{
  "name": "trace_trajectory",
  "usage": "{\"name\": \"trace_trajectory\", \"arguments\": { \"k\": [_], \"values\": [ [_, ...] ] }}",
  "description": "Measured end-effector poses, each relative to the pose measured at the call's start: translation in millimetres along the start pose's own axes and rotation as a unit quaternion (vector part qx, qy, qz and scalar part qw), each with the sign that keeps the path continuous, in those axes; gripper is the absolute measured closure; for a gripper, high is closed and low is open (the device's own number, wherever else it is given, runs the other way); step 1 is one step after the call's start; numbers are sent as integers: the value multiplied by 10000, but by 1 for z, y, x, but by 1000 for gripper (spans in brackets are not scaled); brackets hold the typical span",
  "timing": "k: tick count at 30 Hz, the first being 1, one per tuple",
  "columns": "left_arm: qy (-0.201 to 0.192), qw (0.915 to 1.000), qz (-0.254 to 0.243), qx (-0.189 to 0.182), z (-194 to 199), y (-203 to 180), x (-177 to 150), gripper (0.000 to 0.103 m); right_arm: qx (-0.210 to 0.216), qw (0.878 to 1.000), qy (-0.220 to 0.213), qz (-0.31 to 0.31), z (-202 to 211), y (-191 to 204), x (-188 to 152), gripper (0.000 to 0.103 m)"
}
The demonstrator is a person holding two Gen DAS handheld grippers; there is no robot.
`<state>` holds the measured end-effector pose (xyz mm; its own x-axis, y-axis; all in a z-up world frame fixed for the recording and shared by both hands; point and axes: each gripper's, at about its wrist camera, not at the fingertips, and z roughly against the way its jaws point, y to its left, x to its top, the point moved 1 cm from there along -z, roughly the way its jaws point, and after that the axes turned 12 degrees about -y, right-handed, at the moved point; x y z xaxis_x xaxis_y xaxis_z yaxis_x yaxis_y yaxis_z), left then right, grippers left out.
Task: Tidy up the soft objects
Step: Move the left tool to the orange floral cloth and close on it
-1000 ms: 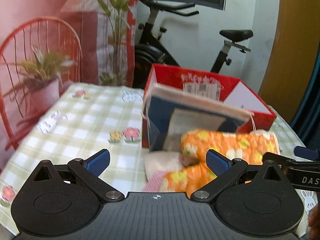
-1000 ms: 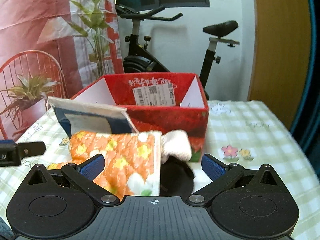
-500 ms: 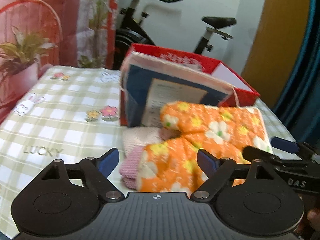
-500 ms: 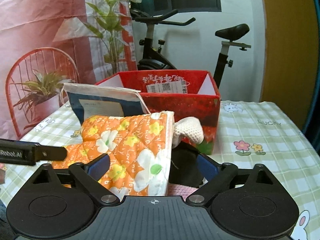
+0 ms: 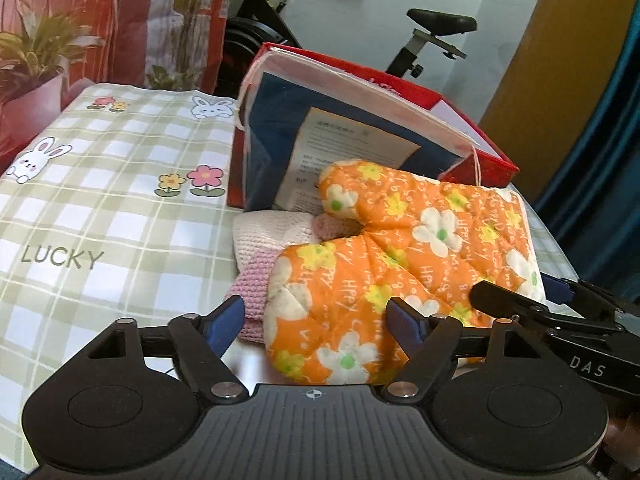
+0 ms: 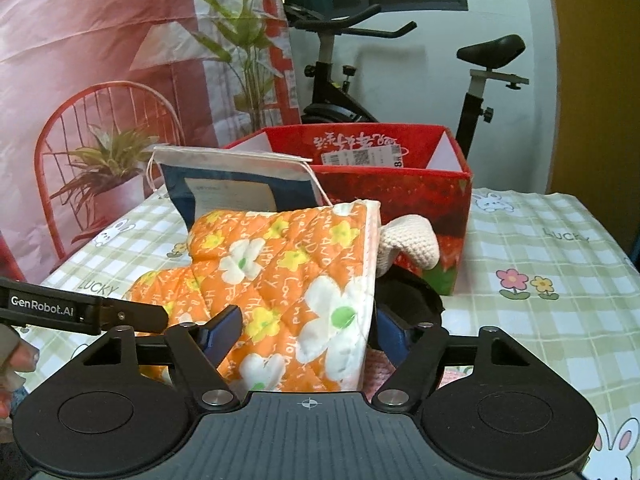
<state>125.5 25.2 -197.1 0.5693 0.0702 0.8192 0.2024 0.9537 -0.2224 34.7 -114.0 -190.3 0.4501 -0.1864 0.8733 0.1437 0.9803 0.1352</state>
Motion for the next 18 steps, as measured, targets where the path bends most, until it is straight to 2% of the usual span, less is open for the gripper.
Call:
{"name": "trace_trajectory", "arguments": {
  "k": [2,9,11,15,18],
  "values": [
    [28,9999,39,-115,-2,-1,-1,35,28,10000,-2,11,0,1,0,35],
    [189,9992,328,-115,-11,7,-5,38,91,10000,-39,-3,2,0,0,38],
    [239,9987,439,-133,-13,10,-7,39,92,9999,-57,4,2,0,1,43],
    [182,9991,358,-113,-10,8,-6,55,127,9998,-126,45,6,0,3,51],
    [30,9994,330,-142,-2,8,-5,72,191,9994,-252,126,11,5,6,64]
  ]
}}
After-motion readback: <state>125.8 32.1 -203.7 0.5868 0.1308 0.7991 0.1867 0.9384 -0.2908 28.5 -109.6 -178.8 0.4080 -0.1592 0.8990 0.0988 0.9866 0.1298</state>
